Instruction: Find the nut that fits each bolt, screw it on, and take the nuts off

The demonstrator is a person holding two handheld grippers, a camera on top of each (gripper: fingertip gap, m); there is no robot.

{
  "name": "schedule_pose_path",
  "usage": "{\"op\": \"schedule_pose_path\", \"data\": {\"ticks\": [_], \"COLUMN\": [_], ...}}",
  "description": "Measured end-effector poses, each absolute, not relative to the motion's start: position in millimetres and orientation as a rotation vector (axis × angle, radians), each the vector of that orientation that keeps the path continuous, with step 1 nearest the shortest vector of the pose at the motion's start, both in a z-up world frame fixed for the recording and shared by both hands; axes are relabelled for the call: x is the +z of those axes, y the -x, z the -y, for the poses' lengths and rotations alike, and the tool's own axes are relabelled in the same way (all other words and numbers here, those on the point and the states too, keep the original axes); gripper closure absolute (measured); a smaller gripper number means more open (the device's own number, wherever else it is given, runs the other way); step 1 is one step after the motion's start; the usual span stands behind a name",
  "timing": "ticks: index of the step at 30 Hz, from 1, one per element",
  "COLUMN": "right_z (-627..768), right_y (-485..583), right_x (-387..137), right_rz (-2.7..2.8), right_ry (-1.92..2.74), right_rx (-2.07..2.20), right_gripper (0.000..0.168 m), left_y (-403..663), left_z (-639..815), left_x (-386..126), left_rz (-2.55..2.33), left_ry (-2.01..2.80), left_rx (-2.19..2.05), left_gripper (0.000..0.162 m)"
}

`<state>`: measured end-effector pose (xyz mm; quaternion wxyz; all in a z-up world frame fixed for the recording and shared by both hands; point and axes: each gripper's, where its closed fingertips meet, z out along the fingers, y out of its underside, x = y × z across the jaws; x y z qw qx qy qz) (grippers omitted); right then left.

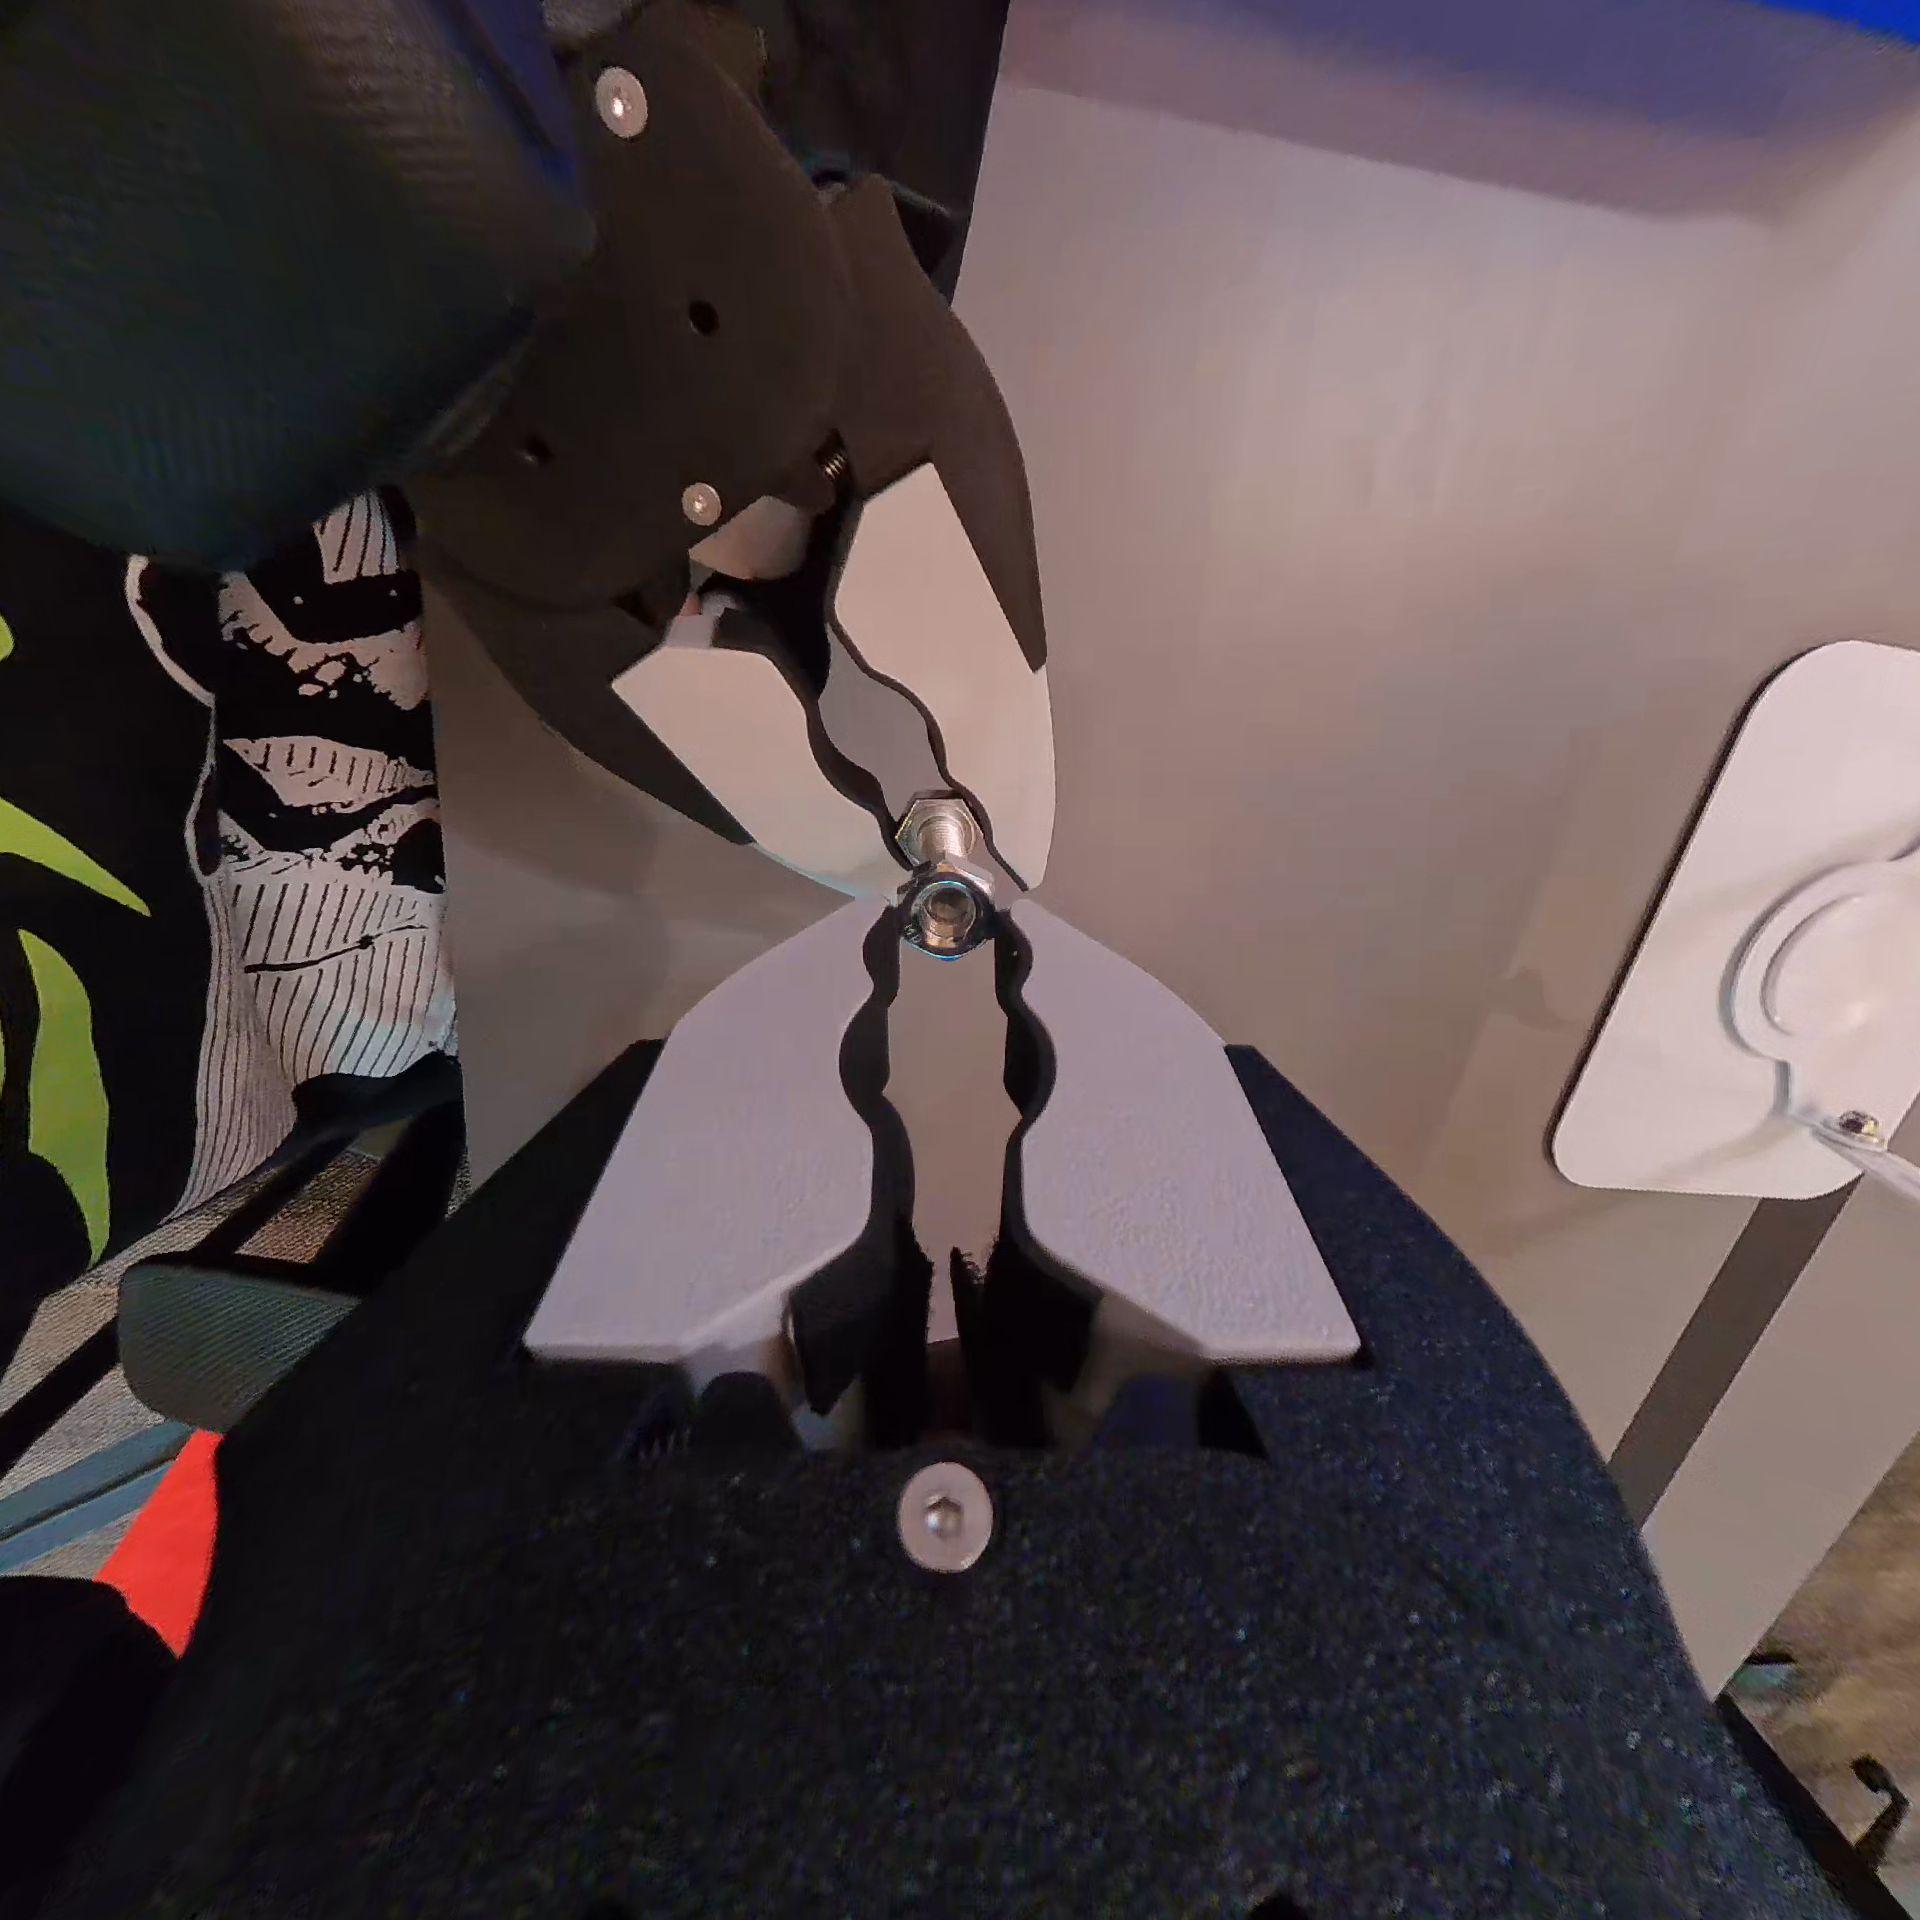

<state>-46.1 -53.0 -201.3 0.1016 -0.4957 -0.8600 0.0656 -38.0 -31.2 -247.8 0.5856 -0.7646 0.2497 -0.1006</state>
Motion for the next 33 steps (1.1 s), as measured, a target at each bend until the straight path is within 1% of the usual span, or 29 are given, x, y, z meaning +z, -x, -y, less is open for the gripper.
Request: {"op": "schedule_pose_path", "data": {"ticks": [8, 11, 18, 21, 24, 27, 29, 31, 33], "right_z": [58.5, 51.8, 28.3, -8.8, -45.0, -77.0, -94.6, -105.7, -108.8], "right_y": [49.5, 47.4, 31.0, 15.7, 0.1, -11.2, -24.3, -46.6, -57.7], "right_x": [-195.7, -198.5, -209.5, -227.4, -250.6, -266.9, -283.9, -306.5, -317.9], "right_rz": [2.516, 2.508, 2.416, 2.282, 2.109, 1.875, 1.787, 1.773, 1.771], "right_ry": [1.461, 1.452, 1.52, 1.652, 1.829, 2.014, 2.125, 2.28, 2.371], "right_rx": [0.314, 0.296, 0.463, 0.428, 0.398, 0.437, 0.387, 0.276, 0.245], "right_gripper": [0.148, 0.148, 0.148, 0.143, 0.124, 0.125, 0.124, 0.118, 0.119], "left_y": [31.2, 31.9, 32.8, 39.2, 53.9, 65.7, 66.5, 67.5, 67.1], "left_z": [34.7, 34.5, 39.9, 42.8, 39.5, 35.8, 36.1, 35.8, 36.5], "left_x": [-249.6, -250.5, -248.3, -241.1, -235.6, -234.9, -233.7, -233.7, -233.2], "left_rz": [-0.629, -0.621, -0.631, -0.626, -0.622, -0.633, -0.62, -0.612, -0.614], "left_ry": [1.776, 1.781, 1.758, 1.731, 1.712, 1.693, 1.679, 1.68, 1.671], "left_rx": [-0.284, -0.299, -0.334, -0.365, -0.347, -0.322, -0.368, -0.385, -0.393], "left_gripper": [0.146, 0.147, 0.147, 0.146, 0.146, 0.146, 0.146, 0.146, 0.146]}}
